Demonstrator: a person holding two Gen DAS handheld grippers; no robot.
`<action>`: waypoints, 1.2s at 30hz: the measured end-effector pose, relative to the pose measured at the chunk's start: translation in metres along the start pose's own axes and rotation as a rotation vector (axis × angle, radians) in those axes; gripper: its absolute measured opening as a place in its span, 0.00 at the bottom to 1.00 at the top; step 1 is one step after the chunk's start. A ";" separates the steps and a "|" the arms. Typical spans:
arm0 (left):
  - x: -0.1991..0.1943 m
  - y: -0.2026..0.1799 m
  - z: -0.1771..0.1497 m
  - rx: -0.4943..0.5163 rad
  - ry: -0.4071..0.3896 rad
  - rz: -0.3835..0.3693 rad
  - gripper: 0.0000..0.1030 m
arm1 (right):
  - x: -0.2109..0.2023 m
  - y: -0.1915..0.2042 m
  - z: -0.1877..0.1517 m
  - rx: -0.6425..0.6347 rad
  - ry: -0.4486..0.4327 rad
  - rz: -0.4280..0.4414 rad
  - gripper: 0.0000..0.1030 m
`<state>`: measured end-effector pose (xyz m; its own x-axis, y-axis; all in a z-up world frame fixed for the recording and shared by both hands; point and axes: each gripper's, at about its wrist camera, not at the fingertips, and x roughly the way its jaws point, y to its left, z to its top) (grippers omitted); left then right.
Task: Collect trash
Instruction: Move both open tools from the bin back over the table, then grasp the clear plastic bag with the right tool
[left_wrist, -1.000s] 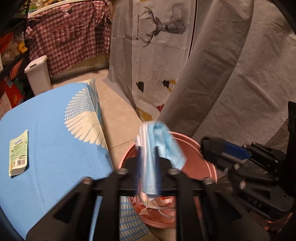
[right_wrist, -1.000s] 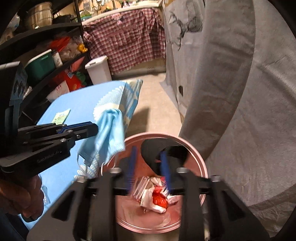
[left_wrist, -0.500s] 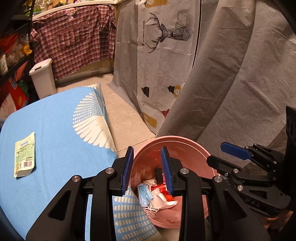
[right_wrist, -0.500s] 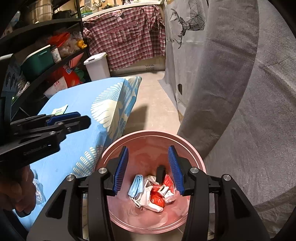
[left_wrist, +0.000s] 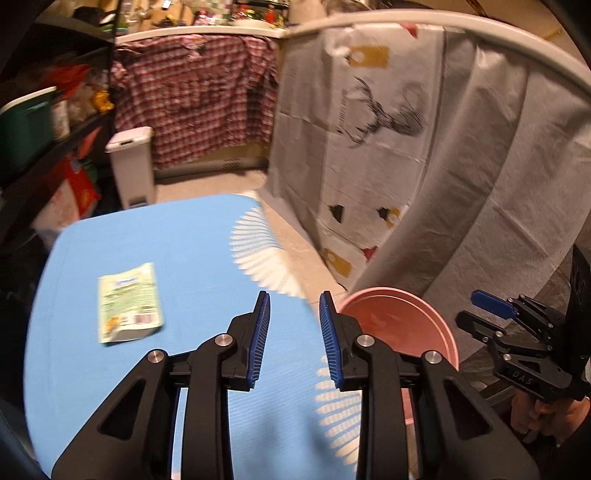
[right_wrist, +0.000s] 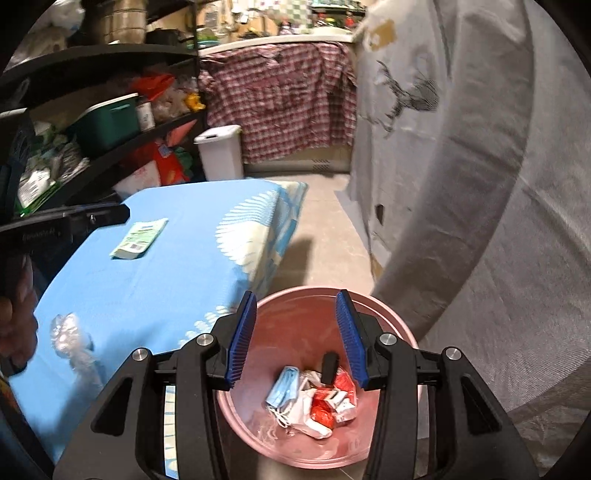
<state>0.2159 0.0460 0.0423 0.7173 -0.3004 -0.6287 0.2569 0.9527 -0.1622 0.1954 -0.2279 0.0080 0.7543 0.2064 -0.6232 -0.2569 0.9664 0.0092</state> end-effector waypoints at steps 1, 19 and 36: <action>-0.005 0.007 -0.001 -0.006 -0.004 0.008 0.24 | -0.003 0.006 0.000 -0.011 -0.006 0.017 0.41; -0.094 0.162 -0.022 -0.173 -0.079 0.227 0.22 | -0.003 0.134 -0.006 -0.104 -0.037 0.295 0.34; -0.091 0.211 -0.032 -0.202 -0.055 0.258 0.22 | 0.059 0.248 -0.049 -0.270 0.163 0.539 0.60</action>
<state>0.1842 0.2760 0.0414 0.7773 -0.0448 -0.6275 -0.0677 0.9857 -0.1542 0.1471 0.0166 -0.0647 0.3795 0.6075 -0.6978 -0.7354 0.6557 0.1710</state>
